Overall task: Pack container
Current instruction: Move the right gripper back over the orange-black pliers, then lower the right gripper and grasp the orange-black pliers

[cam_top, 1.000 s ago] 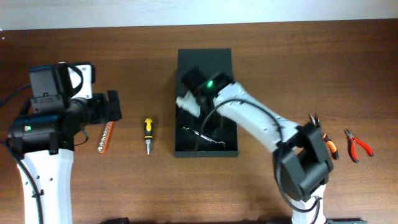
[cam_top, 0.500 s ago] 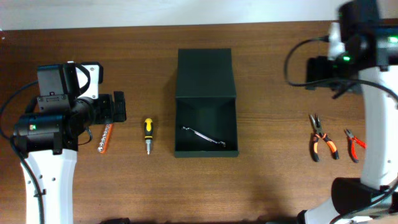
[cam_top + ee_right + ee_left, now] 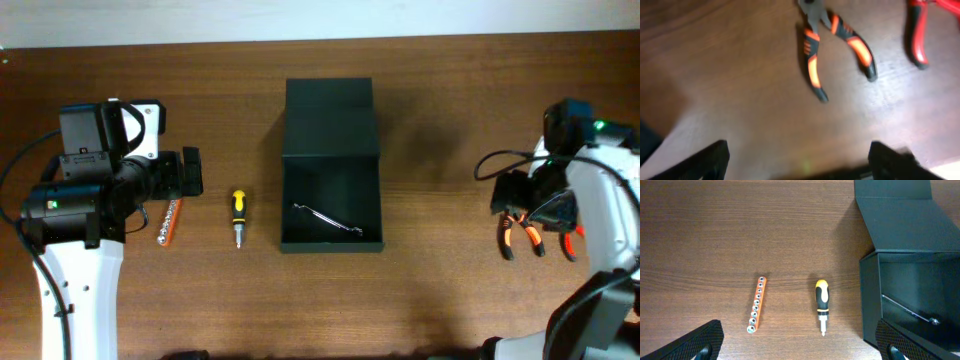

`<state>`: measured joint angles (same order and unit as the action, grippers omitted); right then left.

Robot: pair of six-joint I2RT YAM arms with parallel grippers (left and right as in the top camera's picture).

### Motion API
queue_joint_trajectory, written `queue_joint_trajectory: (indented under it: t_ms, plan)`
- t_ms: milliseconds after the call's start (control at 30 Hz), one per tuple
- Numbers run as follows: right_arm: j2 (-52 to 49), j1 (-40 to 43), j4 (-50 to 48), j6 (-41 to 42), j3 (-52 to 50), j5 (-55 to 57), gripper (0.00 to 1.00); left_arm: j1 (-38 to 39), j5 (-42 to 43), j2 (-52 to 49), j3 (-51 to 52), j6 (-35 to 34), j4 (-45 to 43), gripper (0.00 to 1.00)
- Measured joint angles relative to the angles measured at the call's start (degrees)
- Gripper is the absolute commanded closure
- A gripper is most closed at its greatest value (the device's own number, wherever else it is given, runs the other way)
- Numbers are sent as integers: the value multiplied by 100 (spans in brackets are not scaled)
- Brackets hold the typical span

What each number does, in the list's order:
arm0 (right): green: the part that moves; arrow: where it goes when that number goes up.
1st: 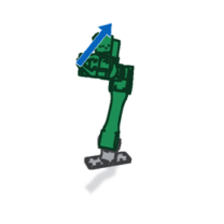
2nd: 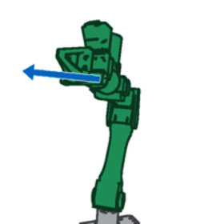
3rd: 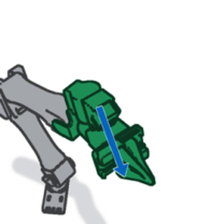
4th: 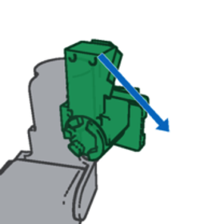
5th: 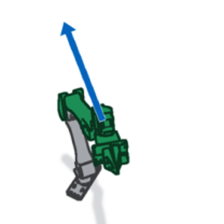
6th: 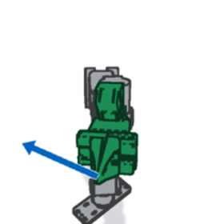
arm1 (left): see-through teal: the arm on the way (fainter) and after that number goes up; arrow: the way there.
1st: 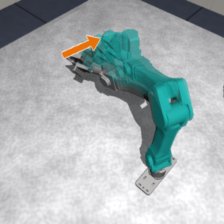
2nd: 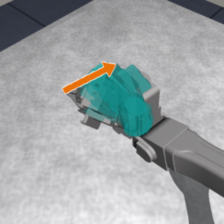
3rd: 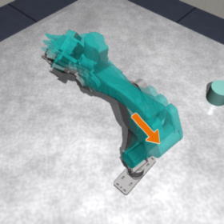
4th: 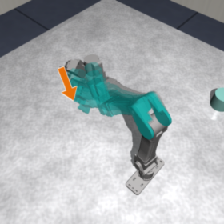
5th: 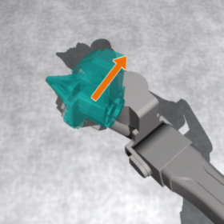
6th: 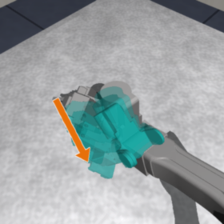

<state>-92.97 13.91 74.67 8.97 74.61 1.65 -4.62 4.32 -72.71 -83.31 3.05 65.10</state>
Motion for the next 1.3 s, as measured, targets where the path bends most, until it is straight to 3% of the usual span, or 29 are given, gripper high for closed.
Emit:
queue_joint_trajectory:
  t_ms: [367, 1033, 1133, 1300]
  plan:
    - [9, 4, -2168, -39, -1530, 0, 8, 0, 0, 0, 0, 0, 9, 1]
    - [74, 4, -4273, -42, -2949, -44, 8, 0, 0, 0, 0, 0, 7, 1]
    - [116, 4, -4452, -44, -3023, -37, 15, 0, 2, 0, 0, 2, 7, 1]
    - [136, 4, -4653, -61, -3082, -9, 44, 0, 2, 0, 0, 0, 9, 1]
